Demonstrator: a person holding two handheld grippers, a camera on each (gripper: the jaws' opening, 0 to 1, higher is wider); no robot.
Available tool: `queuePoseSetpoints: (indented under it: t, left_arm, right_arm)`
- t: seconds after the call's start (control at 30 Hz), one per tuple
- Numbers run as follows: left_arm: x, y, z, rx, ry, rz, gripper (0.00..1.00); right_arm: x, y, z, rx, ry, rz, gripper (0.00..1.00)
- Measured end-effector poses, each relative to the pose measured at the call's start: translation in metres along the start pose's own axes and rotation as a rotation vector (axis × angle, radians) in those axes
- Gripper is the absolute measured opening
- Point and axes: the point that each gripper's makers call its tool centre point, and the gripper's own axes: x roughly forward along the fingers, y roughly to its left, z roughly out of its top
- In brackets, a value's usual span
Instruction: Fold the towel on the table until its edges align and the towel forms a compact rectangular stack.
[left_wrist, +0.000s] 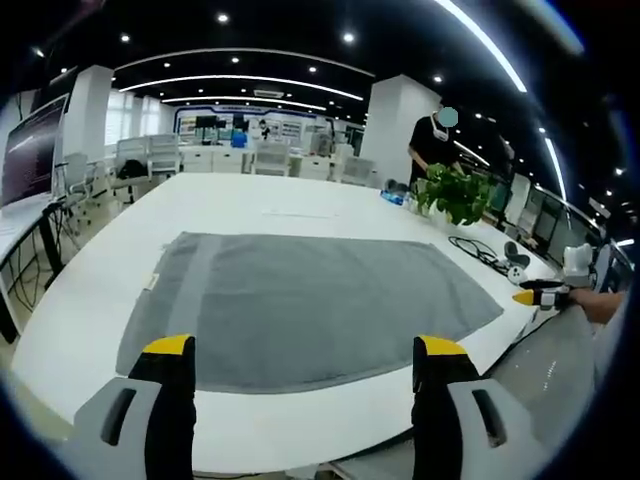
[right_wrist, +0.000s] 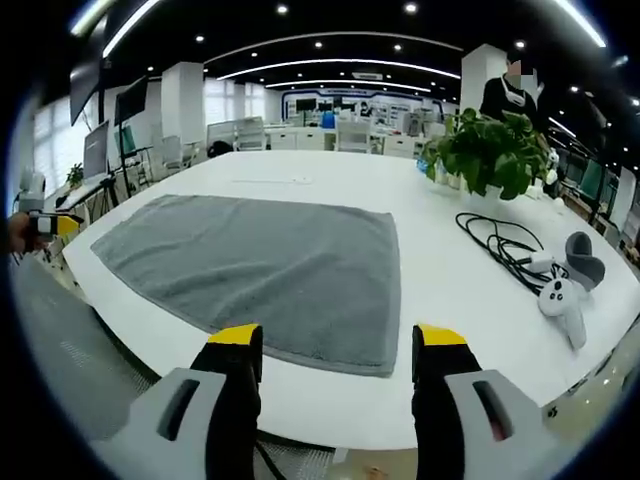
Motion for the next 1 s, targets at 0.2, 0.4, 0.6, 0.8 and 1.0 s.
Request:
queuePoseSetpoints:
  t: [0.2, 0.4, 0.6, 0.8, 1.0]
  left_arm:
    - [-0.0006, 0.0009, -0.0008, 0.0, 0.001, 0.003, 0.92]
    - [-0.0004, 0.0007, -0.0032, -0.008, 0.006, 0.002, 0.92]
    - [-0.0004, -0.0002, -0.0033, -0.014, 0.001, 0.004, 0.92]
    - [-0.0012, 0.0003, -0.0037, -0.016, 0.0, 0.008, 0.92]
    - [-0.0011, 0.0006, -0.0044, -0.019, 0.001, 0.007, 0.91]
  right_arm:
    - [0.0, 0.0008, -0.001, 0.001, 0.004, 0.004, 0.61]
    - [-0.0004, 0.0008, -0.0014, 0.007, 0.005, 0.001, 0.6]
    - [-0.0006, 0.0011, -0.001, 0.01, 0.005, 0.002, 0.6]
    - [-0.0003, 0.0006, -0.0014, 0.011, 0.006, 0.004, 0.6]
    - [0.0, -0.0003, -0.0018, 0.011, 0.007, 0.004, 0.59]
